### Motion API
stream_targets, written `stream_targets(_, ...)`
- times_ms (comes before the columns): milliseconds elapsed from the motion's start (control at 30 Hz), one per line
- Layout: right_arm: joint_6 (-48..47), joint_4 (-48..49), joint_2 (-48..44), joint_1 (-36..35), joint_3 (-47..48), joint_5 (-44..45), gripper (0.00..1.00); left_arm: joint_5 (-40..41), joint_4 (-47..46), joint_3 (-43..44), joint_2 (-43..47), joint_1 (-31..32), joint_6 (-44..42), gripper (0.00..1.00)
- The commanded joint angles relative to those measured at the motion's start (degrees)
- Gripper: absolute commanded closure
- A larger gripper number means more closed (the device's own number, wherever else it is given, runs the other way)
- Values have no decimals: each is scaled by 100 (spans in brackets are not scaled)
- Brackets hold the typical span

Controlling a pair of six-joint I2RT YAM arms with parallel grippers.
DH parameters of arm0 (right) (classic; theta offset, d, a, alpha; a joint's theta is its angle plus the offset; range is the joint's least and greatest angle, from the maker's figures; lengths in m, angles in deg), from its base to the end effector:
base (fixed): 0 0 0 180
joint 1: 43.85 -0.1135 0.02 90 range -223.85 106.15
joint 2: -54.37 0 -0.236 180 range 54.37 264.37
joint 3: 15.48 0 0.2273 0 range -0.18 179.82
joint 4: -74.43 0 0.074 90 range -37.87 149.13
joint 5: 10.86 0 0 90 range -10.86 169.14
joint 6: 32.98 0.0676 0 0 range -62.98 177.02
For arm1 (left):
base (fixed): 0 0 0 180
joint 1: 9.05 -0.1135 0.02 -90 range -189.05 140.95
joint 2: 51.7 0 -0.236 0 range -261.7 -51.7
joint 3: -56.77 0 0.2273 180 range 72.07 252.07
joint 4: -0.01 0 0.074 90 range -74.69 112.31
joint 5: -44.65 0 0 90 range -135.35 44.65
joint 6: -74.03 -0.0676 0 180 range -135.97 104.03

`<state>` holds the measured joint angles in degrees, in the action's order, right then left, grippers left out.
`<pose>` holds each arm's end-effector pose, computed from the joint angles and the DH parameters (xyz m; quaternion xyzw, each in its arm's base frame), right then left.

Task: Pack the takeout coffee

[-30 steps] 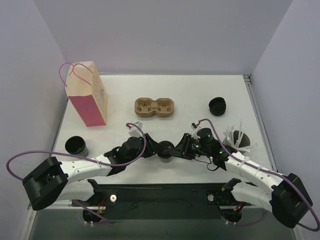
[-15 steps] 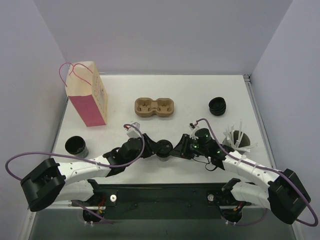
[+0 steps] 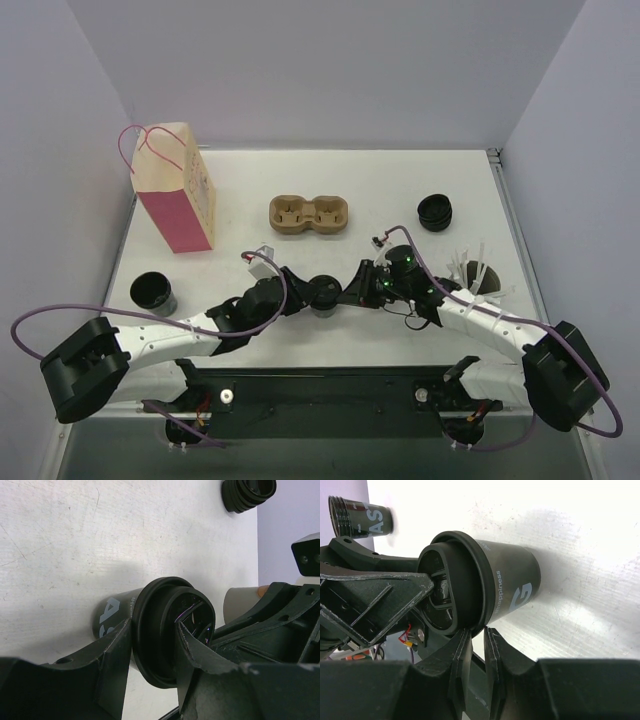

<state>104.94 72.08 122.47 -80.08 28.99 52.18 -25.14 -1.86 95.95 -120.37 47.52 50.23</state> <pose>0.1923 0.1789 0.1826 -0.0389 0.8329 0.4921 0.2502 0.1593 -0.1989 0.1577 -0.1612 0.8316 -0.3757 0.3759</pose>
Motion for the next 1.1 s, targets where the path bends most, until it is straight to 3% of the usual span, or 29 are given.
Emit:
stream_targets(0,-705,-583,459,151,132,789,80,-562,1515,-331,-384,231,-159,57)
stream_targets(233,-539,-1146,-234,213,643,596,63,-395,1708,-173,-385,266,-80,57)
stream_targets(433,260,-558,-621,178,362,297,51,-316,1928,-85,-358,292,-54,57)
stream_targets(567,578,-337,-622,20,282,577,42,-272,2068,2,-350,319,-45,57)
stream_targets(833,868,-978,-674,-446,142,1579,37,-228,2200,91,-428,345,-19,57)
stream_targets(1067,1140,-346,-333,-771,19,1764,36,-122,2174,56,-446,415,121,57)
